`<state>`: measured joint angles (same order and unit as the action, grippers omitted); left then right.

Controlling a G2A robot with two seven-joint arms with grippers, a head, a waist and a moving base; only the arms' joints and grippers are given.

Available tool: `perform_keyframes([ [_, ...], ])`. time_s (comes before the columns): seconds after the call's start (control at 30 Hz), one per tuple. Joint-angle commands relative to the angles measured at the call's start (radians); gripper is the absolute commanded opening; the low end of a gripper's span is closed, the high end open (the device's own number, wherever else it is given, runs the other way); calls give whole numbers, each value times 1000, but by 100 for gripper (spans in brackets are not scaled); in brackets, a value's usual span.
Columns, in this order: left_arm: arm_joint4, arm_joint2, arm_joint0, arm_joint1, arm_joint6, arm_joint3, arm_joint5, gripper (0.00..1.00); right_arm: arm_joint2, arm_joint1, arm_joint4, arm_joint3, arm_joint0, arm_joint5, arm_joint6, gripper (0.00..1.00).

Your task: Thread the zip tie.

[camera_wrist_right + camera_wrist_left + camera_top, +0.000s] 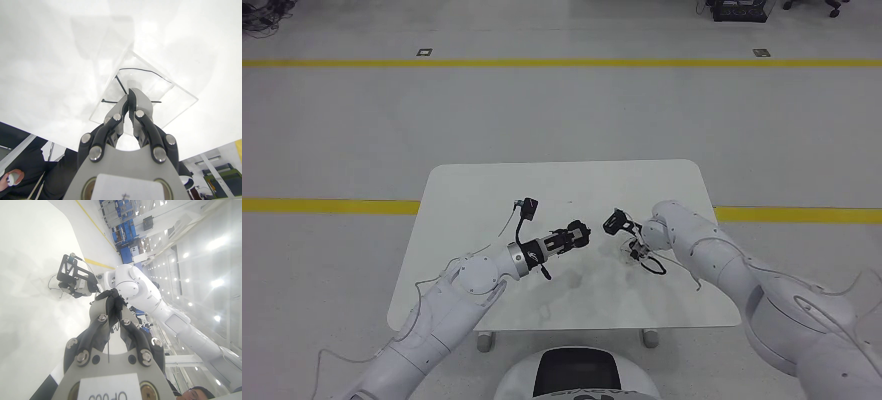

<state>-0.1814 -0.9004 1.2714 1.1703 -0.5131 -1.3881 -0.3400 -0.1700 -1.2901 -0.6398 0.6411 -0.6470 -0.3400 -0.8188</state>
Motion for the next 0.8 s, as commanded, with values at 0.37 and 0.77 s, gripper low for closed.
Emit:
perform_keyframes([
  [0.37,0,0,0,0,0,0,0,0,0,25,14,32,4,0,-6,8],
  [0.77,0,0,0,0,0,0,0,0,0,16,23,22,8,0,-35,20],
])
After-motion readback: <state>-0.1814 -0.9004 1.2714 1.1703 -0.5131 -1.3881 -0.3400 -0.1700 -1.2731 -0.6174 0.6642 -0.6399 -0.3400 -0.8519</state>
